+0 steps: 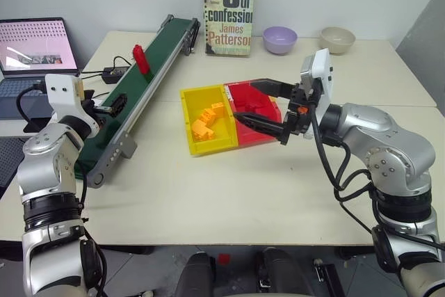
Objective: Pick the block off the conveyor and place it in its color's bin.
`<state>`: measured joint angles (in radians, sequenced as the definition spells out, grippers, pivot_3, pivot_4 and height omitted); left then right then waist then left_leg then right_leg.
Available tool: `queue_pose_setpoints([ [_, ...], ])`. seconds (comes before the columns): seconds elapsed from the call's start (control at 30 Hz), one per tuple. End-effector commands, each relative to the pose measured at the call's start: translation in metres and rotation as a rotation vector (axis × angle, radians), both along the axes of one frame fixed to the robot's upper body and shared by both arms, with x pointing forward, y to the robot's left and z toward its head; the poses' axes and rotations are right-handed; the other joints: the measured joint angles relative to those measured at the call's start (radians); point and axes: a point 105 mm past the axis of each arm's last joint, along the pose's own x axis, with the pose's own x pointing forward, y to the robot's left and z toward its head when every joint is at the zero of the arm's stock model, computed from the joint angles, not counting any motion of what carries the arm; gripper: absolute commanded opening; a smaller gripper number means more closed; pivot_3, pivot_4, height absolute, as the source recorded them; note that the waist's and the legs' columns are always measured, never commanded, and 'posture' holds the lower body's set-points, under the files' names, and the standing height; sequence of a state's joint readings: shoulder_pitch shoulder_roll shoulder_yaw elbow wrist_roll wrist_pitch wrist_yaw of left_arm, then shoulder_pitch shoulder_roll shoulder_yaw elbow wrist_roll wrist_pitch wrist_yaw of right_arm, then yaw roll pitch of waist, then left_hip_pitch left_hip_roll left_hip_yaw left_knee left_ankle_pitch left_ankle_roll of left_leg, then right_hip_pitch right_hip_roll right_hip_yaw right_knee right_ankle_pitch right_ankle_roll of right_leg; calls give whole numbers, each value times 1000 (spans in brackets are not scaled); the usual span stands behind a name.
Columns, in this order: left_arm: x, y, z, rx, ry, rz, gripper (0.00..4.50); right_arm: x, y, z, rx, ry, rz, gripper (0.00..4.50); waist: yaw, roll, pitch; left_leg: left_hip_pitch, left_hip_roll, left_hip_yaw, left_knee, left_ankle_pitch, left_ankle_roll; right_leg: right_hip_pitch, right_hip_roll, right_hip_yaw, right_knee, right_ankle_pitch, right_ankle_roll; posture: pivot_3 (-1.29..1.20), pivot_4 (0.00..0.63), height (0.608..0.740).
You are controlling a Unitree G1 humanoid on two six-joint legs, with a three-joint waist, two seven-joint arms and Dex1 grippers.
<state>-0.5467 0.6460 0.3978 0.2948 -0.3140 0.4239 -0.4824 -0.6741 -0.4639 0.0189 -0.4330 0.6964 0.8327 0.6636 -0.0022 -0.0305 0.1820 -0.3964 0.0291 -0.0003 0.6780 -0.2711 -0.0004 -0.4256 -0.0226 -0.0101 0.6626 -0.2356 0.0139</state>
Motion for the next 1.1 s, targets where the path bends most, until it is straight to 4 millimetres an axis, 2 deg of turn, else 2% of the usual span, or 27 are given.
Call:
queue_pose_setpoints([
  [0.03, 3, -2, 12, -1, -45, -8, 4438, -8, -2, 9, 20, -43, 9, 4500, 0, 0, 0, 0, 0, 0, 0, 0, 0, 0, 0, 0, 0, 0, 0, 0, 150, 740],
  [0.7, 9, -2, 5, -3, -28, -11, 4438, -14, -2, 10, 9, -36, 16, 4500, 0, 0, 0, 0, 0, 0, 0, 0, 0, 0, 0, 0, 0, 0, 0, 0, 150, 740],
  [0.97, 1, 12, 3, -13, -21, 43, 2848, -12, -4, 10, 7, -33, 14, 4500, 0, 0, 0, 0, 0, 0, 0, 0, 0, 0, 0, 0, 0, 0, 0, 0, 150, 740],
  [1.1, -11, 15, 2, -16, -18, 53, 2110, -11, -3, 10, 12, -30, 18, 4500, -1, 0, 0, 0, 0, 0, 0, 0, 0, 0, -1, 0, 0, 0, 0, 0, 150, 740],
])
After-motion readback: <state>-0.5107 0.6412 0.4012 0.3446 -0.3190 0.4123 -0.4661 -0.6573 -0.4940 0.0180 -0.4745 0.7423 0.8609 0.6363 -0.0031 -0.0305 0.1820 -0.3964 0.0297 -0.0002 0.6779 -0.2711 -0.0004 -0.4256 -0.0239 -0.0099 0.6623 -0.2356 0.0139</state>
